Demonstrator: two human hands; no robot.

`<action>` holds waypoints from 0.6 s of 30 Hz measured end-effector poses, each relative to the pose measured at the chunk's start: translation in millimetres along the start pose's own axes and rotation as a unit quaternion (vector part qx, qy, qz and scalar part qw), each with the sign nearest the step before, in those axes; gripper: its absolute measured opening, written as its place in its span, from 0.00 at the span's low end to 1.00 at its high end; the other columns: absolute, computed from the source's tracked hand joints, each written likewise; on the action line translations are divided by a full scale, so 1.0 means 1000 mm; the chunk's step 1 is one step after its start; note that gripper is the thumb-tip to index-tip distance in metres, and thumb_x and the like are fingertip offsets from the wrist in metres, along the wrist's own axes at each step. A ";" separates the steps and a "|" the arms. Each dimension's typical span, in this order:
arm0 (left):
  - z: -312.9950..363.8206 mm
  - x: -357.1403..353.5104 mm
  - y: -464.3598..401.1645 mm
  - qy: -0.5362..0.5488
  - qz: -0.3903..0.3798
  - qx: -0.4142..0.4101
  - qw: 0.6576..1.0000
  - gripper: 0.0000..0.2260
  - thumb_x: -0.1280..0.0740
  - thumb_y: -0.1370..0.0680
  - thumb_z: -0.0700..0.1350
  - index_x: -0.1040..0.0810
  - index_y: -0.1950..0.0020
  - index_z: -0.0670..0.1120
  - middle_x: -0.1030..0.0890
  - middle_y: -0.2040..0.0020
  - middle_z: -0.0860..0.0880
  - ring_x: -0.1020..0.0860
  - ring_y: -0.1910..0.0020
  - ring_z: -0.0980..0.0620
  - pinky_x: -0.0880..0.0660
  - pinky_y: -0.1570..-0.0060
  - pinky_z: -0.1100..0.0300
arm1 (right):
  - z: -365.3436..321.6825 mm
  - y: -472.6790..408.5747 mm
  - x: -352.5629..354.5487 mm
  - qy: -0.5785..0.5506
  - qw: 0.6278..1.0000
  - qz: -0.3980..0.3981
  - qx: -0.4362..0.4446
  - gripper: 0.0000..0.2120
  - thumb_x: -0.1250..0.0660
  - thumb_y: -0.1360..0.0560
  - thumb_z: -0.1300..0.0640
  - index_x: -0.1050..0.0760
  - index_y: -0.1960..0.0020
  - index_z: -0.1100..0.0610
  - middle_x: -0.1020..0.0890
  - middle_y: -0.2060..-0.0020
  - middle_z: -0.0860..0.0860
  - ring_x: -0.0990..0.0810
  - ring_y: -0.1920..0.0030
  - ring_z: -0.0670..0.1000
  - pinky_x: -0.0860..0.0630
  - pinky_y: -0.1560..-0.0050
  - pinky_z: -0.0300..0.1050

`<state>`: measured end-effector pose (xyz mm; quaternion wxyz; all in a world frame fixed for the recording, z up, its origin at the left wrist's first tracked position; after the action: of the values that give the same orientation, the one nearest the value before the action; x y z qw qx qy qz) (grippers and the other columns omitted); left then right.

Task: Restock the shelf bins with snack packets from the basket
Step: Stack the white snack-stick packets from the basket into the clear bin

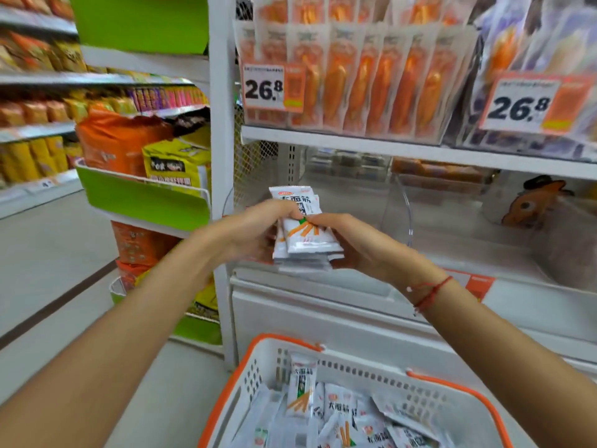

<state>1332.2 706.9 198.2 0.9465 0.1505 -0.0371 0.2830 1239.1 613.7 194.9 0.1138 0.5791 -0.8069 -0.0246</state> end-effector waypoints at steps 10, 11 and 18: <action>0.045 0.044 -0.091 -0.127 0.014 0.053 0.990 0.13 0.38 0.20 0.44 0.29 0.36 0.43 0.20 0.45 0.43 0.21 0.49 0.47 0.24 0.47 0.52 | -0.012 -0.112 0.040 0.030 0.992 0.063 -0.103 0.09 0.39 0.22 0.50 0.30 0.58 0.53 0.26 0.67 0.50 0.29 0.70 0.48 0.31 0.72 0.38; 0.041 0.049 -0.104 -0.139 0.021 0.066 0.988 0.14 0.37 0.20 0.44 0.29 0.35 0.42 0.21 0.42 0.43 0.22 0.45 0.46 0.25 0.43 0.51 | -0.008 -0.125 0.042 0.039 0.991 0.066 -0.110 0.09 0.38 0.22 0.51 0.31 0.59 0.53 0.27 0.67 0.50 0.29 0.69 0.48 0.31 0.70 0.40; 0.006 0.076 -0.191 -0.224 0.089 0.140 0.960 0.06 0.37 0.20 0.41 0.29 0.45 0.40 0.25 0.51 0.44 0.25 0.50 0.47 0.26 0.40 0.53 | 0.014 -0.220 0.049 0.160 0.979 0.119 -0.033 0.12 0.33 0.24 0.61 0.23 0.43 0.67 0.16 0.59 0.55 0.22 0.62 0.47 0.24 0.61 0.37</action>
<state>1500.5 593.4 165.0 0.8543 0.3370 -0.2216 0.3278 1425.4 494.4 151.1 0.2626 0.4713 -0.8401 0.0556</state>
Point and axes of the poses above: each hand's wrist, its own y-axis away from the middle knuckle, its own x-axis out of the back of the hand, z = x × y, the point moved 6 cm from there along -y, towards the middle knuckle
